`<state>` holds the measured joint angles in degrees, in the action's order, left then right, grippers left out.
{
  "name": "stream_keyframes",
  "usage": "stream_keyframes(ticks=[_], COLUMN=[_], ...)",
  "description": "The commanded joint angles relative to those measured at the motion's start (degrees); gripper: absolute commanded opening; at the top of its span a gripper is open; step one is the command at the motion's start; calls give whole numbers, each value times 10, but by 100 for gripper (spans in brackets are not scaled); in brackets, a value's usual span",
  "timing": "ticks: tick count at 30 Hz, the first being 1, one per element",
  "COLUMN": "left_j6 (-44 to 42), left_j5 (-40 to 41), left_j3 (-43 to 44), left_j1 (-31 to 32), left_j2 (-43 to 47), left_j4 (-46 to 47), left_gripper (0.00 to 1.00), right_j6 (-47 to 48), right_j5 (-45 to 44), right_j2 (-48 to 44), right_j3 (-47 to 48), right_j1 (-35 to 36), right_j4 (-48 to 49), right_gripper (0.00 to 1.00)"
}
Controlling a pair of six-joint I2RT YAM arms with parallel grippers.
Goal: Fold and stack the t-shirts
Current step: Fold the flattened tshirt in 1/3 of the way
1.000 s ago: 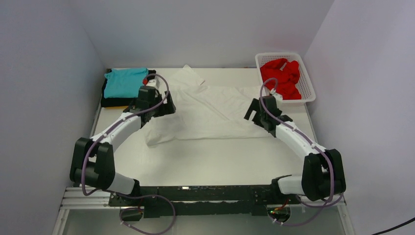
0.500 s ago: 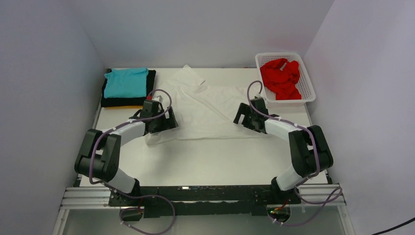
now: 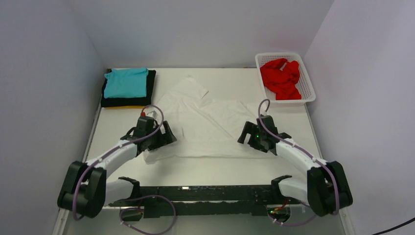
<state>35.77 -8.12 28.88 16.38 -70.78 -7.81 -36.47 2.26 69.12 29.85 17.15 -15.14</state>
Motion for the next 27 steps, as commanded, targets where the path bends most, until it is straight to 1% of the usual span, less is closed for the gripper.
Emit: stream_keyframes(ticks=[1, 4, 7, 10, 13, 16, 19, 23, 25, 27], left_j6=[72, 92, 98, 111, 118, 120, 119, 116, 108, 98], left_j5=[4, -1, 13, 18, 23, 24, 29, 36, 43, 43], left_j3=[-62, -81, -94, -99, -94, -90, -82, -73, -55, -22], left_j1=[23, 35, 41, 44, 49, 51, 55, 60, 60, 61], left_j2=[65, 118, 145, 165, 182, 200, 198, 195, 196, 197], left_j4=[-203, -233, -244, -249, -270, -285, -303, -306, -297, -289], left_gripper=[99, 99, 99, 99, 100, 99, 99, 99, 99, 100], right_j6=[-31, -49, -75, -100, -111, -117, -111, -93, -95, -101], right_j5=[23, 62, 74, 83, 63, 48, 40, 16, 19, -3], right_j2=[-60, -87, -109, -138, -177, -213, -230, -235, -240, -240], right_j3=[-33, -57, -74, -89, -99, -94, -83, -60, -53, -25], right_j1=[8, 16, 30, 44, 49, 50, 50, 50, 49, 49], right_j4=[-124, -128, -136, -169, -215, -236, -232, -242, -216, -205], right_gripper=[100, 100, 100, 100, 100, 100, 100, 100, 100, 100])
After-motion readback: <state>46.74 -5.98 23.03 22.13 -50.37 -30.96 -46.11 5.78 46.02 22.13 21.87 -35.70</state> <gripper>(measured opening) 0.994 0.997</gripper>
